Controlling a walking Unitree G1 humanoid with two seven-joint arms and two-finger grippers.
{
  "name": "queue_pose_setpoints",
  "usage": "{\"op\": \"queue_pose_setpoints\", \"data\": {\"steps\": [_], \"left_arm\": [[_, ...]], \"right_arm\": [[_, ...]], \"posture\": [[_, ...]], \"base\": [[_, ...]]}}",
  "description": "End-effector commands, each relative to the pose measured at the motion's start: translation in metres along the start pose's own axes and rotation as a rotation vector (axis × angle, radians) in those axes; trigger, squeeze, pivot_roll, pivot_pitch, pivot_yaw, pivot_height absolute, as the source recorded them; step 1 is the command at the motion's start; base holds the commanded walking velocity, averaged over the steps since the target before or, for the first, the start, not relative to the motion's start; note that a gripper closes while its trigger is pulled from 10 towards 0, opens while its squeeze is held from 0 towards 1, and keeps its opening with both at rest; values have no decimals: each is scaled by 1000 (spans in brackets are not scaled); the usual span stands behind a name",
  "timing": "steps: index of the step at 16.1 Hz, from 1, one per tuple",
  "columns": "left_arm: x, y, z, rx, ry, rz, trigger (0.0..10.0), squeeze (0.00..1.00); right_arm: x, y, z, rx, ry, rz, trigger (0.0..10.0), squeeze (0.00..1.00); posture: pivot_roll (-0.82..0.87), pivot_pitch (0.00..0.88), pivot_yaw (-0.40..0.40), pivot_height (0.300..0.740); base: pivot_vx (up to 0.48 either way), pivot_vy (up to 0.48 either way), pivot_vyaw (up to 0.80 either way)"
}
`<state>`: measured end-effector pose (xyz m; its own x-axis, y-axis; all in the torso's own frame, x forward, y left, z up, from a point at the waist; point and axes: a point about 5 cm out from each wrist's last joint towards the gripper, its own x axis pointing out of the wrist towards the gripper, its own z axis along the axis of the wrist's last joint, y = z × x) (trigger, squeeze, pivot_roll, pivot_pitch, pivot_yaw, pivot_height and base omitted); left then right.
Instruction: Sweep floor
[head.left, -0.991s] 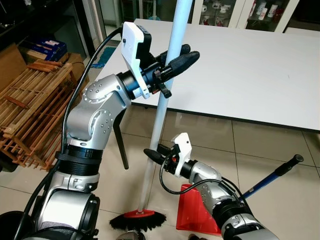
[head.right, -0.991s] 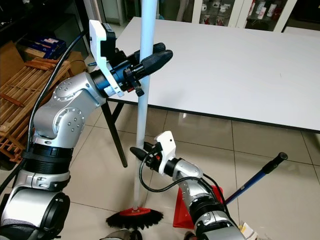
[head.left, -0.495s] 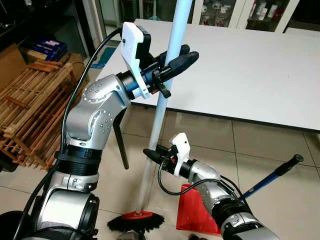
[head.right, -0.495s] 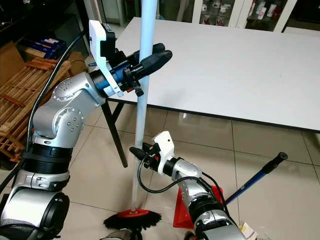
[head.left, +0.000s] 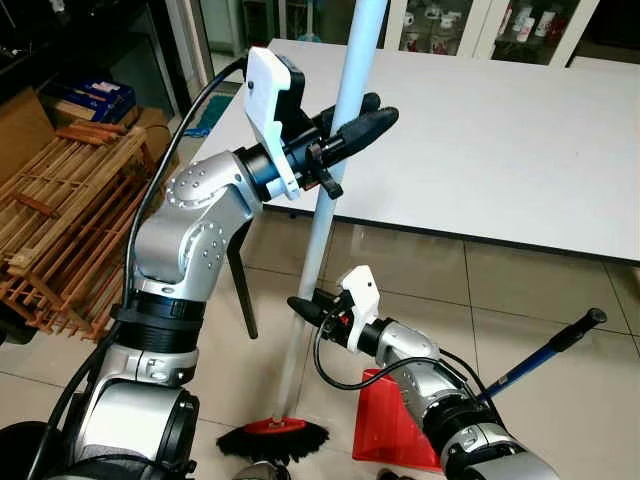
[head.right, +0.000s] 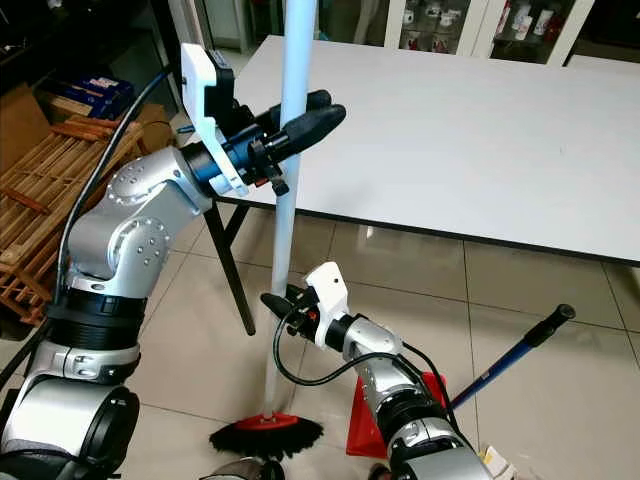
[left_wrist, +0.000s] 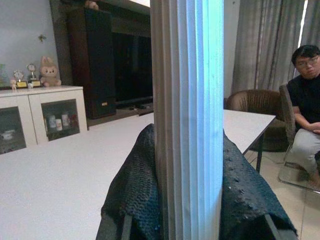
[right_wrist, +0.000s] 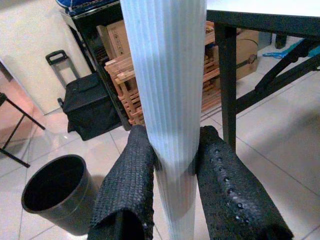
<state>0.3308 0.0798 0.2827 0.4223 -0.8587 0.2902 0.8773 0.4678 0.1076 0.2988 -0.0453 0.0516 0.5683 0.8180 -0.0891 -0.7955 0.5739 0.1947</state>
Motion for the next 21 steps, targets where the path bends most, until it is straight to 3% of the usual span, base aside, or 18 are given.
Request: {"op": "queue_pose_setpoints", "data": {"steps": [1, 2, 12, 16, 21], "left_arm": [[0, -1, 9, 60, -33, -1, 10000, 0], [0, -4, 7, 65, -22, -17, 10000, 1000], [5, -1, 11, 62, -35, -17, 10000, 1000], [-12, -1, -8, 74, 88, -18, 10000, 1000], [-28, 5, -8, 68, 110, 20, 10000, 1000]], "right_arm": [[1, 3, -7, 27, 32, 2, 10000, 0], [2, 3, -6, 35, 26, 2, 10000, 0], [-1, 4, -12, 52, 29, -31, 10000, 0], [-3, 0, -11, 43, 32, -47, 10000, 0], [-6, 0, -15, 43, 47, -45, 10000, 0]], "posture": [[72, 29, 28, 740], [72, 24, 30, 740], [55, 22, 58, 740], [65, 36, 53, 740], [76, 55, 39, 740]], "base": [[0, 0, 0], [0, 0, 0], [0, 0, 0], [0, 0, 0], [0, 0, 0]]}}
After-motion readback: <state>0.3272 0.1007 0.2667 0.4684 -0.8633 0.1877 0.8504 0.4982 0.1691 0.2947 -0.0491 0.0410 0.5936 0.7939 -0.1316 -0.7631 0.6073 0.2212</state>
